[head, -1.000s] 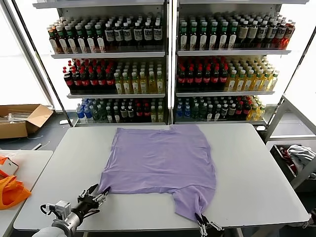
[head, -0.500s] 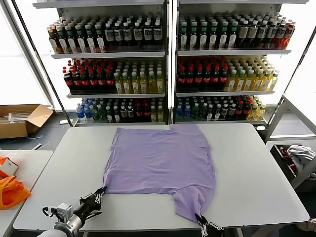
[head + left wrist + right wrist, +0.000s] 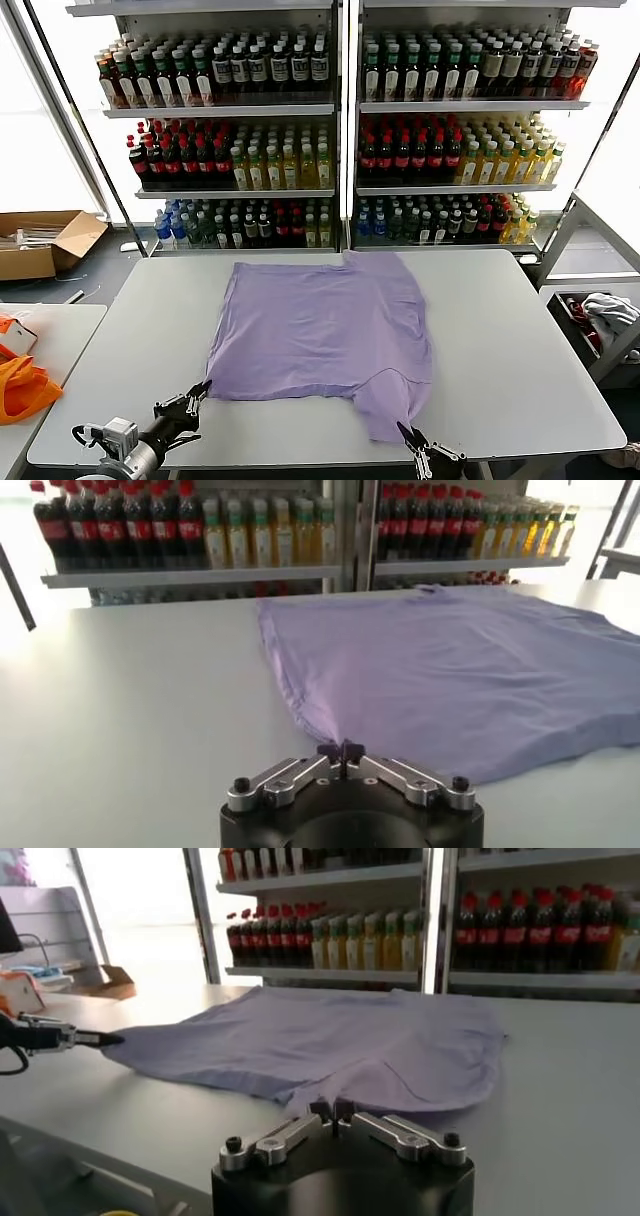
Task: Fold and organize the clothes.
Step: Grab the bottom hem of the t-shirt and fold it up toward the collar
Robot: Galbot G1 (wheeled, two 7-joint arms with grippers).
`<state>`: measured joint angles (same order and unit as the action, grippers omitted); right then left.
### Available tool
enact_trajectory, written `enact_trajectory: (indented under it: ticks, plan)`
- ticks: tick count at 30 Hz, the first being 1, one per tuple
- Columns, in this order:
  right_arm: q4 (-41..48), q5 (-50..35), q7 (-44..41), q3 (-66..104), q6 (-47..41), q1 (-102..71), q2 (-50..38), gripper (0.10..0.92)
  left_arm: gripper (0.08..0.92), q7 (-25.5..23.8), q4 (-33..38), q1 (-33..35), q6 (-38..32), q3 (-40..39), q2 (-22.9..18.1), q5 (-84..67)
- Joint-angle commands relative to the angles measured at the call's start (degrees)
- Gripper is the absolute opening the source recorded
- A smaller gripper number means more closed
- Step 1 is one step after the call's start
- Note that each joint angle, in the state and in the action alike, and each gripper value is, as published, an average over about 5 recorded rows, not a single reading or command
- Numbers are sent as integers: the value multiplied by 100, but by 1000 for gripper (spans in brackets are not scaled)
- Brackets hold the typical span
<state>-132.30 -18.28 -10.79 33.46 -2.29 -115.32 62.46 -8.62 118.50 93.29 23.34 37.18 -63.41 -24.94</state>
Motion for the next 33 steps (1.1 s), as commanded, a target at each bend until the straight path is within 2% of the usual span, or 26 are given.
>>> enact_trajectory:
  ticks: [1,6,10,17,26,33]
  plan:
    - [-311,-85,-193,629,438,-899,-100,109,89,45,961,929,145,320,-60,-8]
    - [-450,-189,-303,978,767,-1479,-37,109,89,115,1518,1544,340,459,-84,-5]
    - [-385,-392,-303,1027,899,-1372,5,109,89,150,1600,1641,392,468,-29,2]
    - [-114,-777,162,660,673,117,54,109,91,186,1316,719,552,319,465,-272]
    - [422,-1097,706,128,190,2021,-427,109,90,237,872,-480,880,127,626,-922]
    - [1157,-1261,955,-430,-35,3075,-816,109,88,283,63,-1551,970,-345,770,-1299]
